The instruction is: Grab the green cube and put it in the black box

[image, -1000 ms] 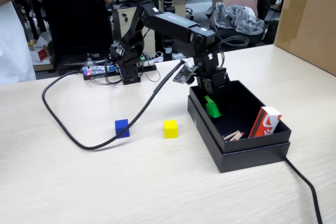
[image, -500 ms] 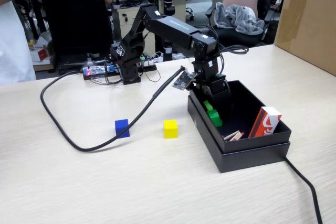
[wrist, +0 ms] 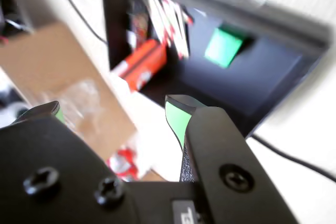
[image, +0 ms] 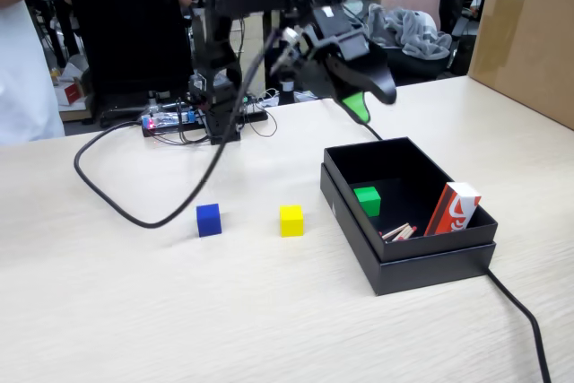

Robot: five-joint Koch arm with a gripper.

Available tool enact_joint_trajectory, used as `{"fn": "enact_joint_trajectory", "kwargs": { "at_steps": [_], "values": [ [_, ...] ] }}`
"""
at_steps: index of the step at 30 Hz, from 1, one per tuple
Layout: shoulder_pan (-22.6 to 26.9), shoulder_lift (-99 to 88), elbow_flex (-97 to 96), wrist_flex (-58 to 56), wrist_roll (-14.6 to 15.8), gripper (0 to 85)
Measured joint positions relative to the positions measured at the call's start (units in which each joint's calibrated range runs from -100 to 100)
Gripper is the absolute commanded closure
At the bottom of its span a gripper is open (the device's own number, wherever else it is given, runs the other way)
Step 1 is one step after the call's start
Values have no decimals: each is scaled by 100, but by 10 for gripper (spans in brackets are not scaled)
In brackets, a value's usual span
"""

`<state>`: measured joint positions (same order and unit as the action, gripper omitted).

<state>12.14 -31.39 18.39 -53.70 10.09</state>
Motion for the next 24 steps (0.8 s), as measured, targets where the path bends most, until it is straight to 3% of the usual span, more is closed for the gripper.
{"fn": "enact_joint_trajectory", "kwargs": {
  "at_steps": [5,13,18,24],
  "values": [
    [-444,-1683,-1552,279,-161,438],
    [-1035,-4828,-5267,1696,-781,383],
    [-1333,-6447,-7202,2060,-830,358],
    [-1563,-6718,-8079,2269,-840,338]
  ]
}}
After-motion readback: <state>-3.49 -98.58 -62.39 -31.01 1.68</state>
